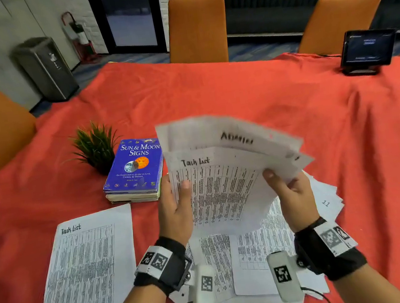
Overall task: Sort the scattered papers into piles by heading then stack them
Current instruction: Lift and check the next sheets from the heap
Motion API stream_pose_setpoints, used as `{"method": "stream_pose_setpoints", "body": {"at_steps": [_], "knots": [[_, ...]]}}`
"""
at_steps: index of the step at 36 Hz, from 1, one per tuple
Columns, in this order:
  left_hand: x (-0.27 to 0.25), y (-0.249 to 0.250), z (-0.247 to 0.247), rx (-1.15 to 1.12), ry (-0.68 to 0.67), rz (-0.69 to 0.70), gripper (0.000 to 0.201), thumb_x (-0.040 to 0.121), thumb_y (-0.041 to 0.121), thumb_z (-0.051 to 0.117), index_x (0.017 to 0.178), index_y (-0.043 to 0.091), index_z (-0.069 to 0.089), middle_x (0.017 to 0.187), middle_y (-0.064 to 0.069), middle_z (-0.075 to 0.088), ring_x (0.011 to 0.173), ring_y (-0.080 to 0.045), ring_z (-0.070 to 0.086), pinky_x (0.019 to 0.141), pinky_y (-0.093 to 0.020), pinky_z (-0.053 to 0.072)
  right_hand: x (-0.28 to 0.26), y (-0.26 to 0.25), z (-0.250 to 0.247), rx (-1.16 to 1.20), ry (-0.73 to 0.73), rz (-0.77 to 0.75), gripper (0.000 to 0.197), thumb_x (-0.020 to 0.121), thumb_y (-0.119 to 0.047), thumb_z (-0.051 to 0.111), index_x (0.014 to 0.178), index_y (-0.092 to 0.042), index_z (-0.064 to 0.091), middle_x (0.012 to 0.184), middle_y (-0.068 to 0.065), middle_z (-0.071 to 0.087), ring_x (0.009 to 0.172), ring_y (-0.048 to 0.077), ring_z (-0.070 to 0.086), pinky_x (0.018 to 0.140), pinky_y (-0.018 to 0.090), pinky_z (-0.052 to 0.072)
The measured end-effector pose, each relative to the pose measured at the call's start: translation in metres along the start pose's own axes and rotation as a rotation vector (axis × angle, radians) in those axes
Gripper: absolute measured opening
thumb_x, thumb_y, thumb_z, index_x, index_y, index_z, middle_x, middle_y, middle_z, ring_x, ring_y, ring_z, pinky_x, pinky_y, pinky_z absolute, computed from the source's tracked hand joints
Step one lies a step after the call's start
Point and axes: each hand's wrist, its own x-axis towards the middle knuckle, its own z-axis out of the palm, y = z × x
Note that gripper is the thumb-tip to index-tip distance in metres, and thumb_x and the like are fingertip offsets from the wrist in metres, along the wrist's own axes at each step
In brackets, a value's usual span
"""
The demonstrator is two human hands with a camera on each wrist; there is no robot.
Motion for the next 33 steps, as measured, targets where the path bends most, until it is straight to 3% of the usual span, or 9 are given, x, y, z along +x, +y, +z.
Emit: {"method": "stream_pose_setpoints", "body": {"at_steps": [4, 9, 13, 18, 20, 22, 24, 27, 33], "knots": [[-0.003, -0.002, -0.003, -0.038, -0.023, 0.001, 0.058, 0.092, 0.046, 0.052, 0.141, 0.016, 0.039, 0.144, -0.006, 0.049, 0.138, -0.02, 0.042, 0.115, -0.051, 0.03, -0.004, 0.009, 0.0, 0.015, -0.013, 0.04, 0.01, 0.091, 0.002, 0.053, 0.101, 0.001, 0.057, 0.083, -0.014, 0.063, 0.078, 0.004, 0.059, 0.068, 0.015, 0.047], [-0.003, -0.006, -0.002, -0.084, -0.052, -0.069, 0.065, 0.09, 0.051, 0.055, 0.144, 0.021, 0.036, 0.146, -0.003, 0.047, 0.138, -0.015, 0.042, 0.117, -0.045, 0.031, -0.004, 0.015, 0.003, -0.01, -0.015, 0.067, 0.014, 0.093, -0.002, 0.053, 0.103, 0.008, 0.055, 0.08, -0.017, 0.06, 0.075, 0.004, 0.058, 0.066, 0.016, 0.047], [-0.006, -0.009, 0.002, -0.129, -0.086, -0.097, 0.037, 0.098, 0.021, 0.051, 0.126, 0.043, 0.041, 0.126, 0.032, 0.053, 0.119, 0.019, 0.046, 0.099, -0.004, 0.034, -0.008, 0.027, 0.009, -0.08, 0.014, 0.138, 0.017, 0.091, -0.018, 0.057, 0.106, -0.014, 0.065, 0.1, 0.002, 0.07, 0.092, 0.014, 0.065, 0.078, 0.03, 0.051], [-0.009, -0.002, 0.004, -0.196, -0.037, -0.118, 0.04, 0.101, 0.009, 0.043, 0.12, 0.044, 0.034, 0.115, 0.034, 0.047, 0.096, 0.036, 0.043, 0.083, 0.008, 0.032, -0.01, 0.021, 0.014, -0.015, 0.048, 0.172, 0.019, 0.096, -0.004, 0.048, 0.103, -0.014, 0.063, 0.09, -0.011, 0.073, 0.084, 0.003, 0.067, 0.071, 0.02, 0.051], [-0.009, 0.001, 0.003, -0.205, -0.02, -0.106, 0.041, 0.101, 0.009, 0.043, 0.109, 0.049, 0.04, 0.107, 0.042, 0.051, 0.098, 0.031, 0.048, 0.086, 0.002, 0.035, -0.011, 0.015, 0.015, 0.062, 0.057, 0.159, 0.02, 0.097, -0.002, 0.045, 0.109, -0.008, 0.06, 0.091, -0.009, 0.072, 0.085, 0.004, 0.067, 0.07, 0.016, 0.052], [-0.01, -0.002, 0.001, -0.175, 0.006, -0.109, 0.038, 0.1, 0.013, 0.047, 0.109, 0.049, 0.045, 0.113, 0.036, 0.054, 0.105, 0.024, 0.05, 0.092, -0.003, 0.036, -0.015, 0.016, 0.018, 0.085, 0.066, 0.173, 0.022, 0.097, 0.0, 0.043, 0.111, -0.007, 0.059, 0.092, -0.008, 0.072, 0.085, 0.003, 0.066, 0.069, 0.015, 0.051], [-0.012, -0.012, -0.003, -0.157, 0.019, -0.167, 0.034, 0.097, 0.024, 0.05, 0.124, 0.044, 0.043, 0.128, 0.022, 0.053, 0.117, 0.018, 0.048, 0.103, -0.008, 0.034, -0.019, 0.023, 0.022, 0.081, 0.076, 0.207, 0.024, 0.097, 0.001, 0.042, 0.112, -0.008, 0.058, 0.092, -0.008, 0.07, 0.083, 0.0, 0.066, 0.068, 0.013, 0.05], [-0.018, -0.026, -0.008, -0.094, -0.032, -0.263, 0.067, 0.092, 0.039, 0.051, 0.151, 0.024, 0.024, 0.154, 0.007, 0.032, 0.141, -0.007, 0.033, 0.119, -0.031, 0.023, -0.026, 0.038, 0.025, 0.046, 0.068, 0.274, 0.028, 0.097, 0.001, 0.042, 0.115, -0.014, 0.057, 0.101, -0.003, 0.069, 0.089, 0.005, 0.065, 0.072, 0.017, 0.052], [-0.024, -0.091, -0.019, 0.047, -0.064, -0.356, 0.084, 0.083, 0.066, 0.05, 0.15, 0.02, 0.029, 0.153, 0.001, 0.038, 0.142, -0.011, 0.034, 0.12, -0.045, 0.025, -0.03, 0.054, 0.031, -0.016, 0.045, 0.39, 0.026, 0.098, -0.007, 0.044, 0.108, -0.023, 0.061, 0.096, -0.009, 0.073, 0.087, 0.005, 0.067, 0.07, 0.018, 0.052]]}}
